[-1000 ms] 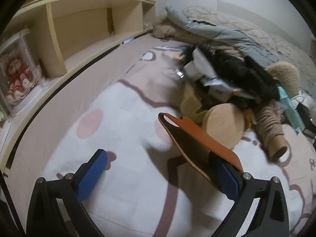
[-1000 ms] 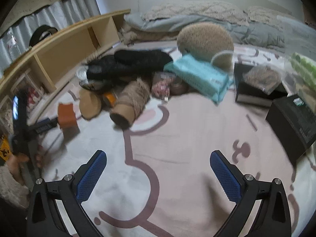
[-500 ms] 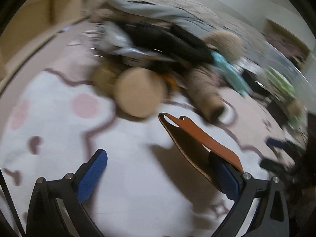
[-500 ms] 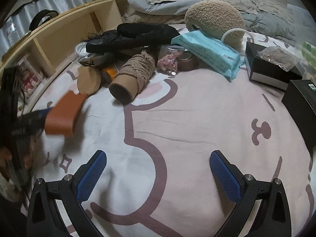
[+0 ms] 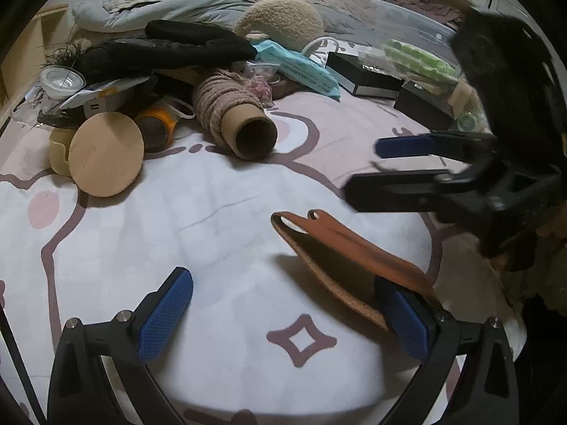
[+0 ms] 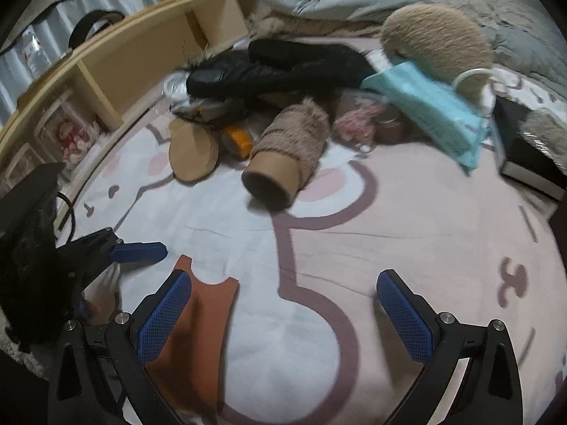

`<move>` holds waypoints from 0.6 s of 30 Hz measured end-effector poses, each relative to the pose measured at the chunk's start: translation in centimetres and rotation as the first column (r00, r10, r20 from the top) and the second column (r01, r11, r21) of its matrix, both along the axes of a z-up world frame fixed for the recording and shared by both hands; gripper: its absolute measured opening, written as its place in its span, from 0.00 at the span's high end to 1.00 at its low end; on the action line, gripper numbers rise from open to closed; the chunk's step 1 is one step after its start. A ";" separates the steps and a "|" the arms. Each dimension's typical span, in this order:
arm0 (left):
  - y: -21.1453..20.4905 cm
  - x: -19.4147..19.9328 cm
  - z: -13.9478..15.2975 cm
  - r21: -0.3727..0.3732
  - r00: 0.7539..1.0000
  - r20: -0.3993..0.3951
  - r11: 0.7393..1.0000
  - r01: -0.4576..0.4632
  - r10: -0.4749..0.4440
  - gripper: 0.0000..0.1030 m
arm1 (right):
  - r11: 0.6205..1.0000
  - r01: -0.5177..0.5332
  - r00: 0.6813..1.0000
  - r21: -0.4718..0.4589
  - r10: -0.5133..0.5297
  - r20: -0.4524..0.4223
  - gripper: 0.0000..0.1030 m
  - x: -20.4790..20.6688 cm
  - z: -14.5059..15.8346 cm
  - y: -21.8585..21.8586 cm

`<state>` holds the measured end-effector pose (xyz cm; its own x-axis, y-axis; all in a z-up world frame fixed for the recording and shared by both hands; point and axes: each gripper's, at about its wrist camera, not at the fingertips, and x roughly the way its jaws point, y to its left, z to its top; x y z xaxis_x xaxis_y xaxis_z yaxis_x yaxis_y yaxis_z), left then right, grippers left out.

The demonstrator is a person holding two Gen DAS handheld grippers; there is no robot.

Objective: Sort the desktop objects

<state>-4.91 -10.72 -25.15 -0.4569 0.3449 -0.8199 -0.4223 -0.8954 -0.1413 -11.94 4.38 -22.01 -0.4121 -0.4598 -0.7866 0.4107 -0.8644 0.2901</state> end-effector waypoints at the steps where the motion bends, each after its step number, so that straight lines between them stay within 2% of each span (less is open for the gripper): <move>1: 0.0 0.0 -0.1 -0.002 1.000 0.000 1.000 0.000 0.000 0.00 | 1.000 -0.010 1.000 0.015 0.010 0.014 0.00 -0.2 -0.4 -0.4; 3: -0.3 0.1 -0.2 -0.007 1.000 0.003 1.000 -0.004 0.004 0.00 | 0.998 -0.023 0.999 0.060 0.021 0.041 0.00 -0.5 -1.4 -1.0; 7: -1.3 0.7 -0.5 -0.031 1.000 -0.001 0.999 -0.031 0.031 0.00 | 0.993 -0.042 0.999 0.115 0.041 0.011 0.00 0.0 -2.1 -1.6; 12: -2.3 1.5 -0.4 -0.049 0.997 -0.022 0.996 -0.070 0.069 0.00 | 0.991 -0.049 0.998 0.121 0.052 -0.028 0.00 0.6 -2.9 -1.5; 16: -3.8 1.8 0.0 -0.069 0.987 -0.054 0.985 -0.157 0.153 0.00 | 0.993 -0.047 0.998 0.111 0.052 -0.041 0.00 0.7 -3.1 -1.2; 18: -5.2 1.4 0.4 -0.039 0.974 -0.058 0.974 -0.221 0.219 0.00 | 0.992 -0.044 0.997 0.116 0.051 -0.053 0.00 0.9 -3.2 -1.2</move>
<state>-3.55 -15.87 -24.72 -0.5608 0.1943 -0.8049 -0.2203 -0.9721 -0.0812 -11.07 3.20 -25.21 -0.4365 -0.3877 -0.8118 0.4649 -0.8698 0.1654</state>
